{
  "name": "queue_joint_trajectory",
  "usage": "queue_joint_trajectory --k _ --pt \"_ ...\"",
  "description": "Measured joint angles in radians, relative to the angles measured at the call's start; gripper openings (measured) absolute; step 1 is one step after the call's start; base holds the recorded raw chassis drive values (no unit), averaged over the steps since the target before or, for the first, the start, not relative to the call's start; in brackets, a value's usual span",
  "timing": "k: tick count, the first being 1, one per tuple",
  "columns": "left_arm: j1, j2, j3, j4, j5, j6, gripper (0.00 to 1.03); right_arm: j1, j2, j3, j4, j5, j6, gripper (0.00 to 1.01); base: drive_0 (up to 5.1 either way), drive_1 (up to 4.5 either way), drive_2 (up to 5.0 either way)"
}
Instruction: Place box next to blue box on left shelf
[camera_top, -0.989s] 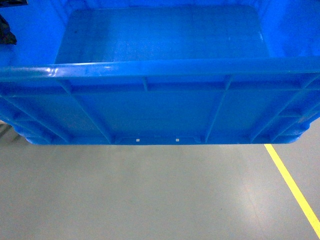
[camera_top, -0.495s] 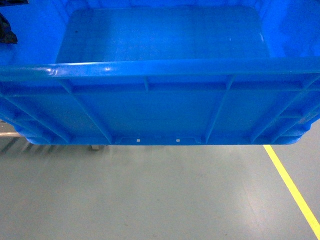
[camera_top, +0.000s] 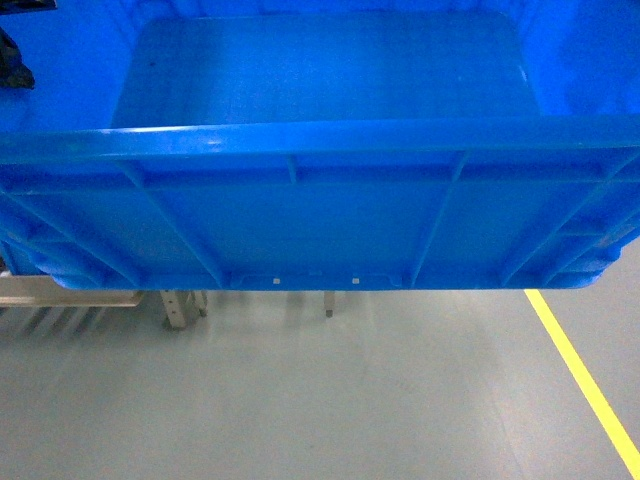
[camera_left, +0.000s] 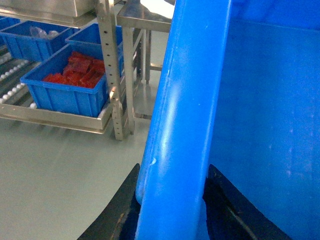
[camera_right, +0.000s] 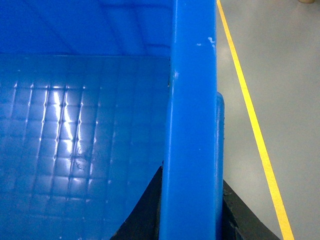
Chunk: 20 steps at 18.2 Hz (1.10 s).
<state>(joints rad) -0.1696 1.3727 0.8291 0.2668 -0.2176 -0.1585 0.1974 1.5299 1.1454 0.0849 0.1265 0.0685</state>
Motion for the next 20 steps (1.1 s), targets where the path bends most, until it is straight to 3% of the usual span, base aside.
queue_joint_trajectory --k 6,16,20 --pt "0.000 0.000 0.000 0.002 0.000 0.000 0.32 0.000 0.000 0.000 0.001 0.000 0.001 0.18 0.0 4.24 -4.2" --pt "-0.001 0.000 0.000 -0.003 0.000 0.000 0.32 -0.001 0.004 -0.001 -0.002 -0.001 0.001 0.18 0.0 0.00 0.0" --pt "-0.001 0.000 0.000 -0.002 0.000 0.000 0.32 -0.001 0.004 -0.001 0.001 -0.001 0.001 0.18 -4.8 2.57 2.6"
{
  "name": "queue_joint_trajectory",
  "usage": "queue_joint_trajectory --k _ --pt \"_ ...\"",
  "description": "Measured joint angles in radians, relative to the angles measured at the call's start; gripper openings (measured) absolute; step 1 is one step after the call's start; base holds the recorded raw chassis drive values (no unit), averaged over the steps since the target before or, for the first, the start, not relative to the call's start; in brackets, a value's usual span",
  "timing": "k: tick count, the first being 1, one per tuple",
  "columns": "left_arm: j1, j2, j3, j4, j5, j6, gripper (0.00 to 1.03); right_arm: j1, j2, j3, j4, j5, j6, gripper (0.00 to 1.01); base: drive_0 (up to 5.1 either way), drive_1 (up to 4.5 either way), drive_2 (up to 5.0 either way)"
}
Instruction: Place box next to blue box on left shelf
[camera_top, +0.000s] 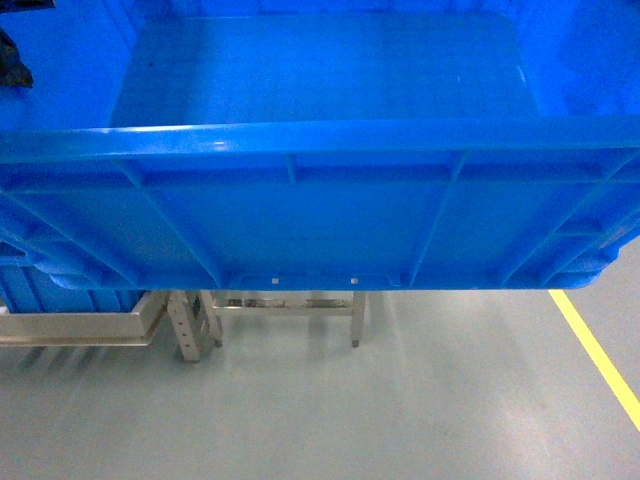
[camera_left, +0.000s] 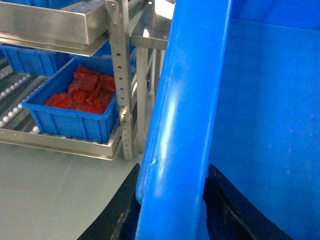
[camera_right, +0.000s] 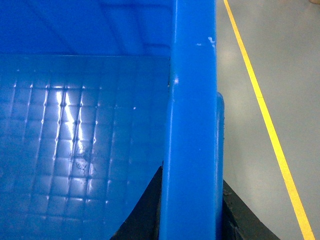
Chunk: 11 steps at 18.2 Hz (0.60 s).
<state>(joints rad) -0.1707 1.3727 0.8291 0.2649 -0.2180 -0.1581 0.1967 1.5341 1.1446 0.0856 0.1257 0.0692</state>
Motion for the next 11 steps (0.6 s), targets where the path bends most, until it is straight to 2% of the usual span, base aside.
queue_joint_trajectory --k 11 --pt "0.000 0.000 0.000 0.000 0.000 0.001 0.32 0.000 0.000 0.000 -0.003 0.000 0.001 0.18 -4.9 2.42 2.4"
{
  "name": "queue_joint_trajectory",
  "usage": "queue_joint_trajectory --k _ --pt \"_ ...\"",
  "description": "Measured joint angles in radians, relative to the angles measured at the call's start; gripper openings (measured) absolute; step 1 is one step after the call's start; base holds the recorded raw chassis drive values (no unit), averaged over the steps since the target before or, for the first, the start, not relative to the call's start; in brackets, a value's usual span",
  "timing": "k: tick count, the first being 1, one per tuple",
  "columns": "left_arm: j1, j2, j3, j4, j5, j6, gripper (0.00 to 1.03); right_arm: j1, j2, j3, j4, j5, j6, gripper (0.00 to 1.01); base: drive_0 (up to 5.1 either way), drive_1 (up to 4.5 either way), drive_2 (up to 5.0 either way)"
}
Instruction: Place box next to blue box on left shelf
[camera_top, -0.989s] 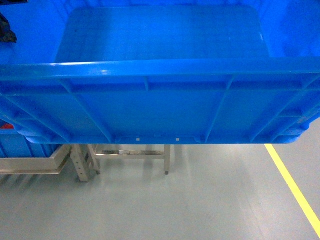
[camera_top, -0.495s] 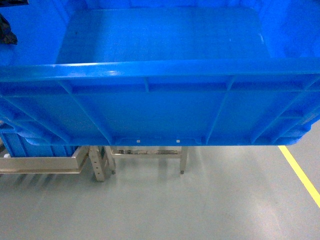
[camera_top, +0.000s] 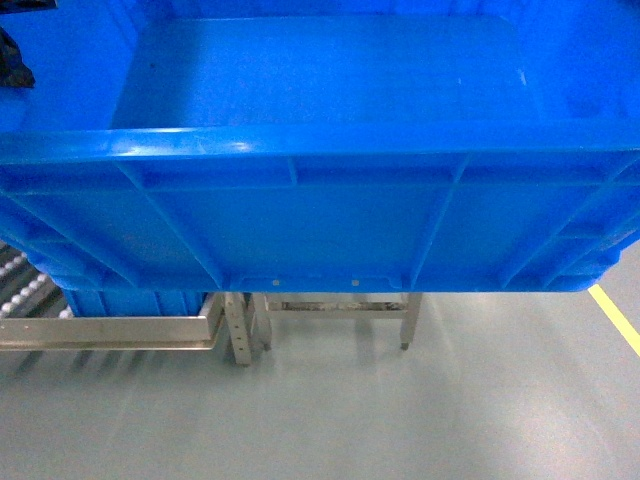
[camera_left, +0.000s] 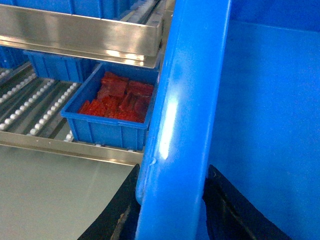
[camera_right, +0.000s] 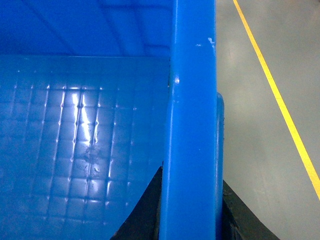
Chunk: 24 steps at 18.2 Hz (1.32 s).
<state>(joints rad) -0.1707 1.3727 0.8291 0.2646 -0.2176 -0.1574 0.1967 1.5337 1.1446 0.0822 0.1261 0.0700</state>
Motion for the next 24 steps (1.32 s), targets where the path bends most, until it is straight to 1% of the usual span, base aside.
queue_joint_trajectory --k 14,24 --pt "0.000 0.000 0.000 0.002 0.000 -0.002 0.32 0.000 -0.003 0.000 0.003 0.000 -0.002 0.18 -5.0 2.40 2.4" --pt "0.000 0.000 0.000 0.001 0.000 -0.001 0.32 0.000 -0.002 0.000 0.002 0.000 -0.001 0.18 -5.0 1.36 3.2"
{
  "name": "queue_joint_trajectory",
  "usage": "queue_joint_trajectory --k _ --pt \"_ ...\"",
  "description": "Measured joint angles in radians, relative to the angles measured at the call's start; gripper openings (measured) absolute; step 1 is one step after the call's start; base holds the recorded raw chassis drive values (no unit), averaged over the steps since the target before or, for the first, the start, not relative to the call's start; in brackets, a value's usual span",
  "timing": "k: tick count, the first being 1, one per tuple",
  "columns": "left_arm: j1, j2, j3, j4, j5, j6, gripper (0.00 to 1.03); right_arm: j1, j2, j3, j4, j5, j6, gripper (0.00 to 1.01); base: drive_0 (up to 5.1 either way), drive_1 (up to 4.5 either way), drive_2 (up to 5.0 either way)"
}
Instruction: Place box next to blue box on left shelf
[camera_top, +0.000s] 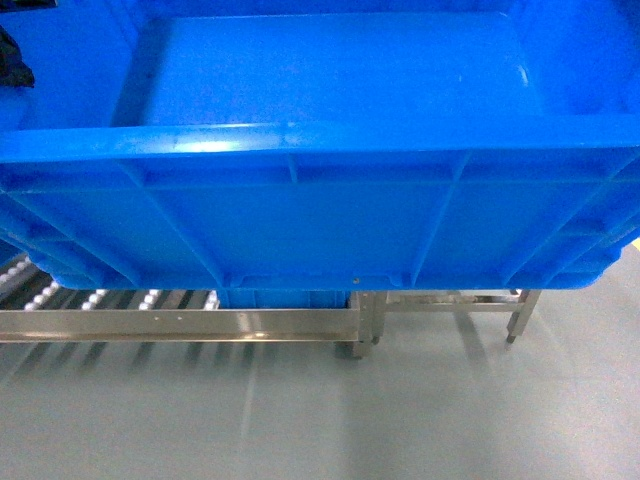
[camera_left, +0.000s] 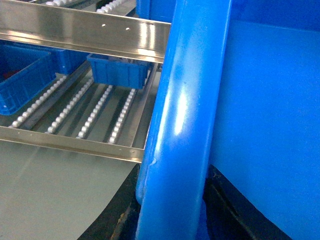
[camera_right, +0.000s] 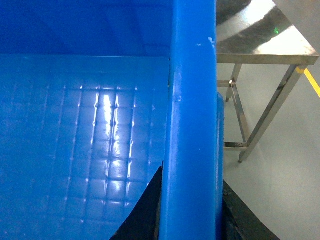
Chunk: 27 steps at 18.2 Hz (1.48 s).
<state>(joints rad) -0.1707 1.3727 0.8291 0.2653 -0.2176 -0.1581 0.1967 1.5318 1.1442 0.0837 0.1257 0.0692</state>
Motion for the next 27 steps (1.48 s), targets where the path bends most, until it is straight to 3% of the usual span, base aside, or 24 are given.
queue_joint_trajectory --k 27 --pt "0.000 0.000 0.000 0.003 0.000 0.000 0.32 0.001 -0.002 0.000 0.003 0.001 -0.002 0.18 -5.0 2.41 2.4"
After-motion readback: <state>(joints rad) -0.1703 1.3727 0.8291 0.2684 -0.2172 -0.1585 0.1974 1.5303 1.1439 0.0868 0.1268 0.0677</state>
